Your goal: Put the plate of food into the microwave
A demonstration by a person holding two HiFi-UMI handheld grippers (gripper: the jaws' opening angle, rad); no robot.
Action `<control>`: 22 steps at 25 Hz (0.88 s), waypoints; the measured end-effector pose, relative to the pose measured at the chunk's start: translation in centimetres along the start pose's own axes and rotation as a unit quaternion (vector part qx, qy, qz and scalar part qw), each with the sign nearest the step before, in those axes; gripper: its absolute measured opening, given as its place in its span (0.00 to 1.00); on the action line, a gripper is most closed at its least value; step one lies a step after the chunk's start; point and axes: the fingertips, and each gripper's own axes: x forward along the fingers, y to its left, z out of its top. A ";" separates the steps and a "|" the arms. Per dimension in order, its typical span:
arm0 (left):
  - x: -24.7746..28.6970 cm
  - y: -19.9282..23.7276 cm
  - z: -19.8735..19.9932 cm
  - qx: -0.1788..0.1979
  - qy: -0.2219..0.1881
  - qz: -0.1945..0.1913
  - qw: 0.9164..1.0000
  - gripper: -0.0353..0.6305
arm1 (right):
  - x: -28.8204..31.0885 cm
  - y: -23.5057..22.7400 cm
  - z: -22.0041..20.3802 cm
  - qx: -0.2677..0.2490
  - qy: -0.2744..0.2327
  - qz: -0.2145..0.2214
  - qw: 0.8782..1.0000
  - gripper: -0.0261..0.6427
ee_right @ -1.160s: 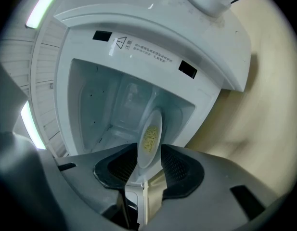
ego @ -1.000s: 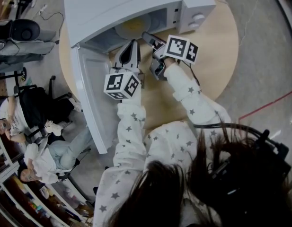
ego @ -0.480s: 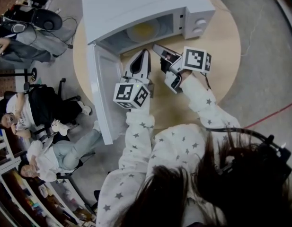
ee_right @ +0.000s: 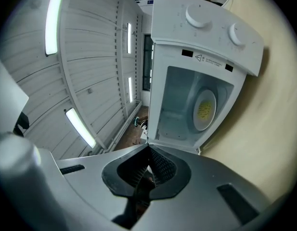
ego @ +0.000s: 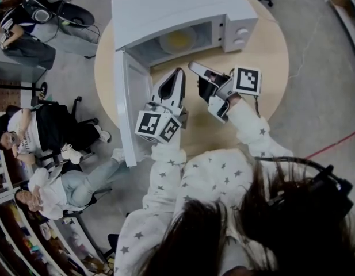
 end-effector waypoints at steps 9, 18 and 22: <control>-2.2 -4.7 0.2 0.048 0.007 -0.027 0.998 0.06 | -4.3 2.9 -2.6 -0.018 0.004 0.047 0.999 0.05; -2.1 -5.7 1.8 0.065 0.002 -0.030 0.997 0.06 | -4.7 4.2 -2.6 0.003 -0.016 0.070 0.997 0.05; -2.5 -6.1 1.8 0.070 0.002 -0.030 0.997 0.06 | -4.9 4.5 -2.6 -0.001 -0.015 0.070 0.997 0.05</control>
